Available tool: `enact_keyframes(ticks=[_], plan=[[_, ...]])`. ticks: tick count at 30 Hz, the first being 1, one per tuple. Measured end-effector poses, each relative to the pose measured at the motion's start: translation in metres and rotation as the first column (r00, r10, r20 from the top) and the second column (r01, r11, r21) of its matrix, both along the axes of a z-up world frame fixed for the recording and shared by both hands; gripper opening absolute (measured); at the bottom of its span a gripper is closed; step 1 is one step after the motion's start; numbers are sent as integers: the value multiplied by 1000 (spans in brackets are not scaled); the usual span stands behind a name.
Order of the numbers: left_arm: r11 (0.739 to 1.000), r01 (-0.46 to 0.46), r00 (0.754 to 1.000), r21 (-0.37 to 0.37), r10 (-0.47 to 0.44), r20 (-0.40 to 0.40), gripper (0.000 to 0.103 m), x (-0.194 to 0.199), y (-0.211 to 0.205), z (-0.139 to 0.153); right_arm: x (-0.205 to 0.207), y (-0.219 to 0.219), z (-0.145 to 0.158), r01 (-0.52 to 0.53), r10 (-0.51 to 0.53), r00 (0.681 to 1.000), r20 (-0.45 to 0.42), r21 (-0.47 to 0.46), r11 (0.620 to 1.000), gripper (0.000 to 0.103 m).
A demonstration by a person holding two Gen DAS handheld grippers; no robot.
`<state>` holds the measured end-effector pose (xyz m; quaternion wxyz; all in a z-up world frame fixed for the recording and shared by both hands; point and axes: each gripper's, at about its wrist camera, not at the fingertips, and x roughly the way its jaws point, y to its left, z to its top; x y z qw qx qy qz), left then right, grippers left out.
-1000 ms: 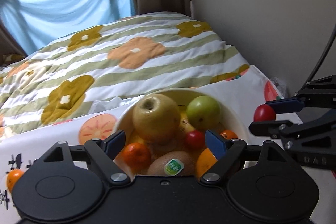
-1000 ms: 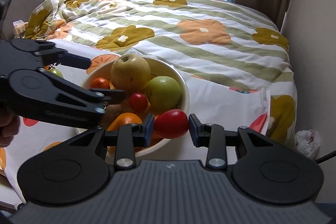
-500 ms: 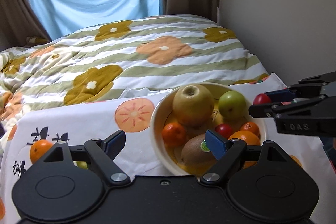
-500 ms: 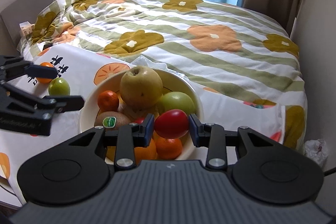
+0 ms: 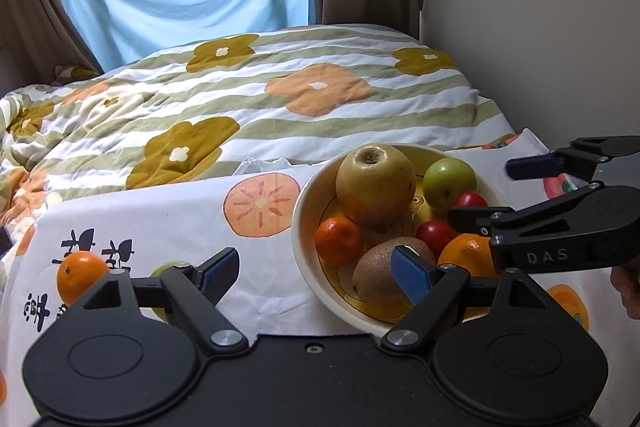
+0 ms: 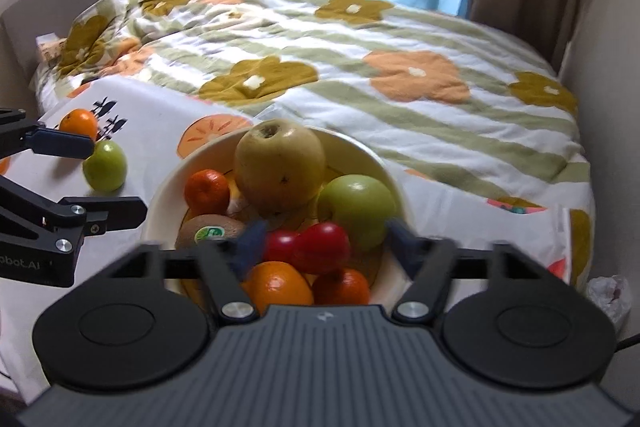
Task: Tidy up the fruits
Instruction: 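Withdraw both tools from the bowl toward the last orange and apple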
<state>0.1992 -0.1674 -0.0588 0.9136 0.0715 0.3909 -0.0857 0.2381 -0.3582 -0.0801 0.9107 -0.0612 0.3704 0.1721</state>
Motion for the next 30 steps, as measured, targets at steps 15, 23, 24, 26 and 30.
enact_keyframes(ticks=[15, 23, 24, 26, 30], plan=[[1000, -7, 999, 5, 6, 40, 87, -22, 4, 21, -24, -1, 20, 20, -20, 1000, 16, 1, 1000, 101], [999, -47, 995, 1, 47, 86, 87, -45, 20, 46, -43, 12, 41, 2, -2, 999, 38, 17, 1000, 101], [998, -57, 994, -6, 57, 90, 87, -48, 23, 49, -46, 16, 45, -1, 1, 999, 44, 18, 1000, 101], [997, -77, 991, -13, 78, 105, 87, -55, 32, 56, -50, 22, 52, -5, 4, 999, 54, 22, 1000, 101], [993, -117, 982, -17, 119, 144, 87, -68, 48, 70, -56, 39, 65, -14, 11, 998, 65, 38, 999, 101]])
